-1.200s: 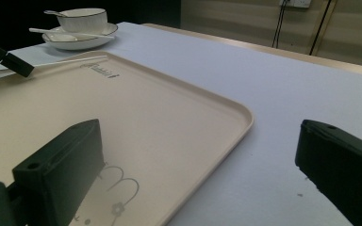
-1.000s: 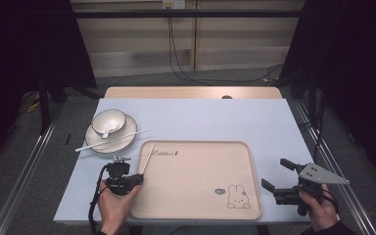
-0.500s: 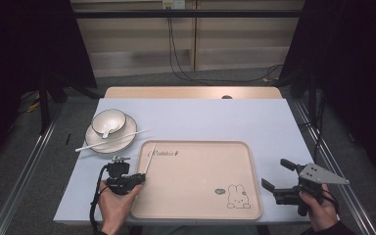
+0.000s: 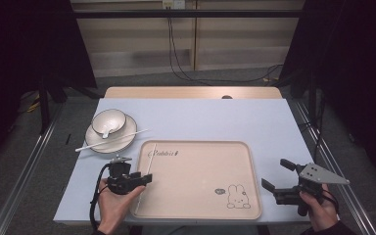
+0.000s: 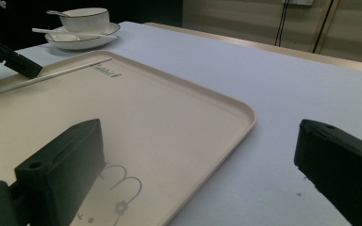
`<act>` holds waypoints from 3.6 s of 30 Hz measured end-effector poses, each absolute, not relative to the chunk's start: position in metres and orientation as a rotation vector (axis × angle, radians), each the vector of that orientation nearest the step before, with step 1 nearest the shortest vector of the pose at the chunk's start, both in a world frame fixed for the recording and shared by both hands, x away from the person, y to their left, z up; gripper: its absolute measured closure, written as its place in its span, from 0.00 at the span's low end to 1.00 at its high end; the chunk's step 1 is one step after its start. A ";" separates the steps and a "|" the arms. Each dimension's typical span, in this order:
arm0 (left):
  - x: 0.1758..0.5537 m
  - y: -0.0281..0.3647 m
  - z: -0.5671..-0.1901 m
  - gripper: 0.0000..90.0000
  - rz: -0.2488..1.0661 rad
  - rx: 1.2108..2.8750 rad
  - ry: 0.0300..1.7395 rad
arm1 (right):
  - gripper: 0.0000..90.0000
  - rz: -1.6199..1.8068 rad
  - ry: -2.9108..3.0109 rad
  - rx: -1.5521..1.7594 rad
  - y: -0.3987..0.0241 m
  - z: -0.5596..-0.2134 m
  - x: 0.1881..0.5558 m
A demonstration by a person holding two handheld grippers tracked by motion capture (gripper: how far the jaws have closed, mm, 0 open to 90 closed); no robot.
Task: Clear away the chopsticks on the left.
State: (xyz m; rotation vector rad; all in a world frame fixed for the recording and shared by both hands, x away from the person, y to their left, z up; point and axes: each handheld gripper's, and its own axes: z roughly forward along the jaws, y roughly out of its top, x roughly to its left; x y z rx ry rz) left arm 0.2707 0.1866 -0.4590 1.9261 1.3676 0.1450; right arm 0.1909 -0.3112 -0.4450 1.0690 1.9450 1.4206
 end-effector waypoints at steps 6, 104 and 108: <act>0.267 0.195 -0.452 0.25 0.239 1.919 1.232 | 0.02 1.422 1.938 1.061 -0.312 -0.444 0.191; 0.405 0.320 -0.452 0.93 0.198 2.348 0.693 | 0.02 1.414 1.944 1.067 -0.313 -0.445 0.190; 0.404 0.321 -0.450 0.94 0.196 2.332 0.733 | 0.02 1.417 1.943 1.067 -0.313 -0.445 0.189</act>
